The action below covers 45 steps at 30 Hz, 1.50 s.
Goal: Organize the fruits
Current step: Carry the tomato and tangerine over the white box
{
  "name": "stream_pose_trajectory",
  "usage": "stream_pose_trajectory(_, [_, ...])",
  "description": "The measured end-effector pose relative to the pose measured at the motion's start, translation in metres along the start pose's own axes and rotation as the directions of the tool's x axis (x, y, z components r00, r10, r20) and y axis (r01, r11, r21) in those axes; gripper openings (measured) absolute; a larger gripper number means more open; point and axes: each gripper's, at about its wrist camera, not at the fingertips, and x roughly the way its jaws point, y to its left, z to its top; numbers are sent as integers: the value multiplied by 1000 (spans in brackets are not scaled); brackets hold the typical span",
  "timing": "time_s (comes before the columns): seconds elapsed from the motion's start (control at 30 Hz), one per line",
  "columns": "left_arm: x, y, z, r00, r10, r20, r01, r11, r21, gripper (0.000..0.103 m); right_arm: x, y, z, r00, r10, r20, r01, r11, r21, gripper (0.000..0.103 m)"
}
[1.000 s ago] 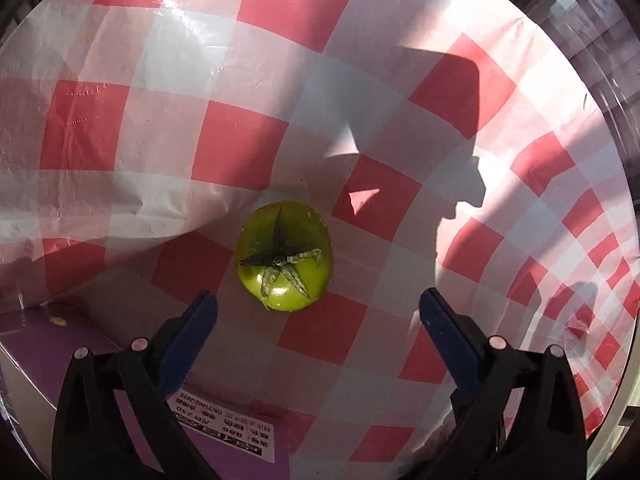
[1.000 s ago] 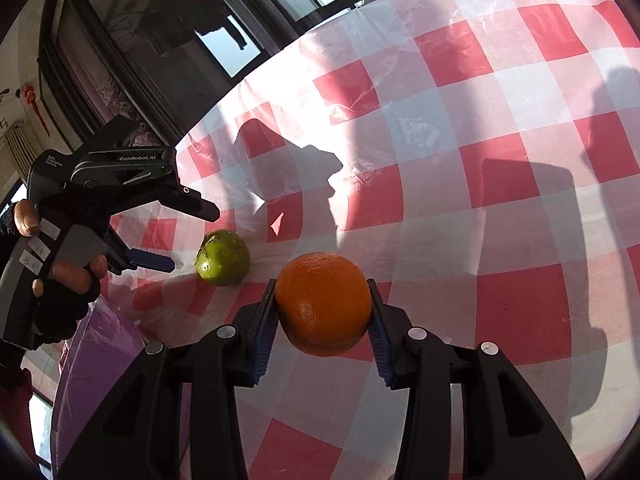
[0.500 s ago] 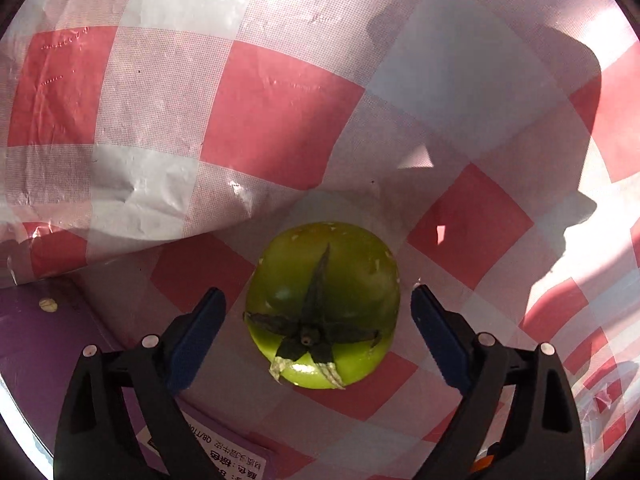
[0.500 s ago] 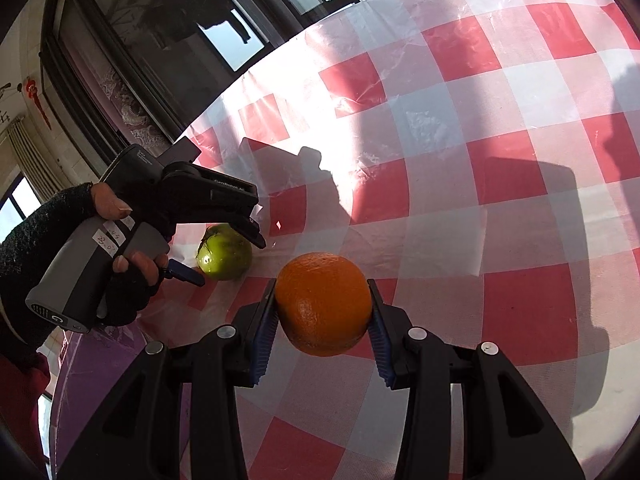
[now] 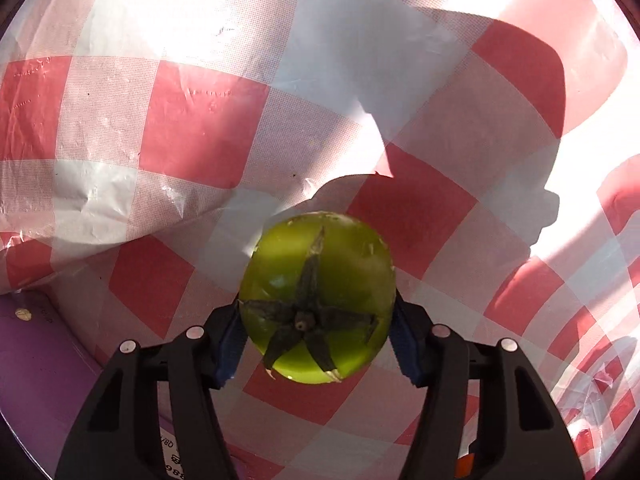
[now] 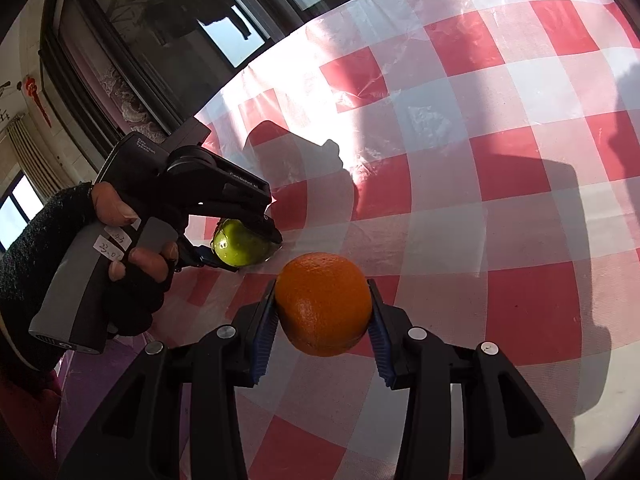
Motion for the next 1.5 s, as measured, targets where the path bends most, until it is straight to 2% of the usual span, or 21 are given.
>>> stream_pose_trajectory(0.13, [-6, -24, -25, 999, -6, 35, 3, 995, 102, 61, 0, -2, 0, 1000, -3, 0, 3, 1000, 10, 42])
stream_pose_trajectory(0.23, [-11, -34, -41, 998, -30, 55, 23, 992, 128, 61, -1, -2, 0, 1000, -4, 8, 4, 1000, 15, 42])
stream_pose_trajectory(0.37, [-19, -27, -56, 995, -45, 88, 31, 988, 154, 61, -3, -4, 1, 1000, -12, 20, 12, 1000, 26, 42])
stream_pose_trajectory(0.47, [-27, -7, -68, 991, -84, 99, 68, 985, 157, 61, -8, -5, 0, 999, -15, 42, 13, 999, 30, 42])
stream_pose_trajectory(0.53, [-34, 3, -79, 987, -120, 111, 105, 985, 135, 62, -14, -5, -2, 999, 4, 50, -5, 1000, 21, 42])
stream_pose_trajectory(0.6, [-45, 9, -94, 982, -128, 137, 108, 984, 145, 61, -24, -8, -9, 998, -43, 45, 41, 998, 42, 42])
stream_pose_trajectory(0.67, [-58, 6, -116, 973, -126, 192, 89, 978, 188, 62, -41, -17, -20, 998, -49, 46, 45, 996, 82, 42])
stream_pose_trajectory(0.77, [-77, -8, -157, 952, -181, 248, 115, 959, 258, 62, -74, -26, -37, 993, -100, 70, 94, 993, 75, 42])
stream_pose_trajectory(0.9, [-86, -5, -193, 939, -236, 251, 158, 942, 295, 62, -112, -42, -56, 979, -190, 72, 185, 980, 78, 42])
stream_pose_trajectory(1.1, [-73, -31, -248, 944, -258, 205, 168, 912, 374, 62, -156, -57, -87, 960, -275, 49, 270, 959, 90, 42])
stream_pose_trajectory(1.23, [-56, -57, -284, 949, -259, 179, 155, 880, 450, 62, -178, -61, -108, 958, -285, 33, 279, 953, 114, 42])
stream_pose_trajectory(1.5, [-64, -43, -347, 952, -271, 144, 153, 827, 541, 62, -206, -53, -138, 959, -281, 25, 276, 953, 126, 42])
